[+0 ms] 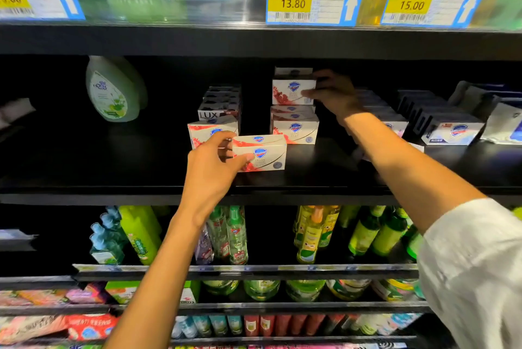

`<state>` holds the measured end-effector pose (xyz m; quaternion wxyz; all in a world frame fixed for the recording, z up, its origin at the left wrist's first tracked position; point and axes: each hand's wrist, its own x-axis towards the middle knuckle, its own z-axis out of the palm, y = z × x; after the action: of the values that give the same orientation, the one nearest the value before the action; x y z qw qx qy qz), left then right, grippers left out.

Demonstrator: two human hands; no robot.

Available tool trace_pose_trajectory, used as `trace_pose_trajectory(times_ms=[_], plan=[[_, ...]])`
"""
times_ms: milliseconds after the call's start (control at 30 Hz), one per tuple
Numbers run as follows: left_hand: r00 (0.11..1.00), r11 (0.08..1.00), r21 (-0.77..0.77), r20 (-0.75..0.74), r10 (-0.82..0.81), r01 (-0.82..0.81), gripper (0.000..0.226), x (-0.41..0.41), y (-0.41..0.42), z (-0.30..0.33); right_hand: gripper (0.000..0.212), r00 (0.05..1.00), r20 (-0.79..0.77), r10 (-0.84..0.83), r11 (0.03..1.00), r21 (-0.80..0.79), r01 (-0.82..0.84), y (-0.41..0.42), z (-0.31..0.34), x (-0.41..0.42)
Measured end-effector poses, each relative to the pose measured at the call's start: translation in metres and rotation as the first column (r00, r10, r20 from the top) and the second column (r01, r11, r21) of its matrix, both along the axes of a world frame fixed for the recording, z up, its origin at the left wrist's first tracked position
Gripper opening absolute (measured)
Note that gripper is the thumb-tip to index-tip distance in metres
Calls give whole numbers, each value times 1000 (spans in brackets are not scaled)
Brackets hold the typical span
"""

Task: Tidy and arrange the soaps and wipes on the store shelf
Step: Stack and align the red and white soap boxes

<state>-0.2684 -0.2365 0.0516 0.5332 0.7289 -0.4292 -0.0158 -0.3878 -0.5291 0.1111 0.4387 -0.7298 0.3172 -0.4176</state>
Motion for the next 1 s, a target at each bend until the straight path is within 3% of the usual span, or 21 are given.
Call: trace_pose_trajectory(times_ms=[400,867,1000], plan=[[995,994,44,18,-96,96,51,1,1,-4,52,975,-182,-128,983,-155,100,-38,-1,34],[993,993,69,60,-104,100,51,1,1,-3,54,942,-242,-233,954,-243,173,-45,1,43],[992,993,69,80,-99,94,51,1,2,-3,64,933,-224,-282,939,-264,220,-34,-1,31]])
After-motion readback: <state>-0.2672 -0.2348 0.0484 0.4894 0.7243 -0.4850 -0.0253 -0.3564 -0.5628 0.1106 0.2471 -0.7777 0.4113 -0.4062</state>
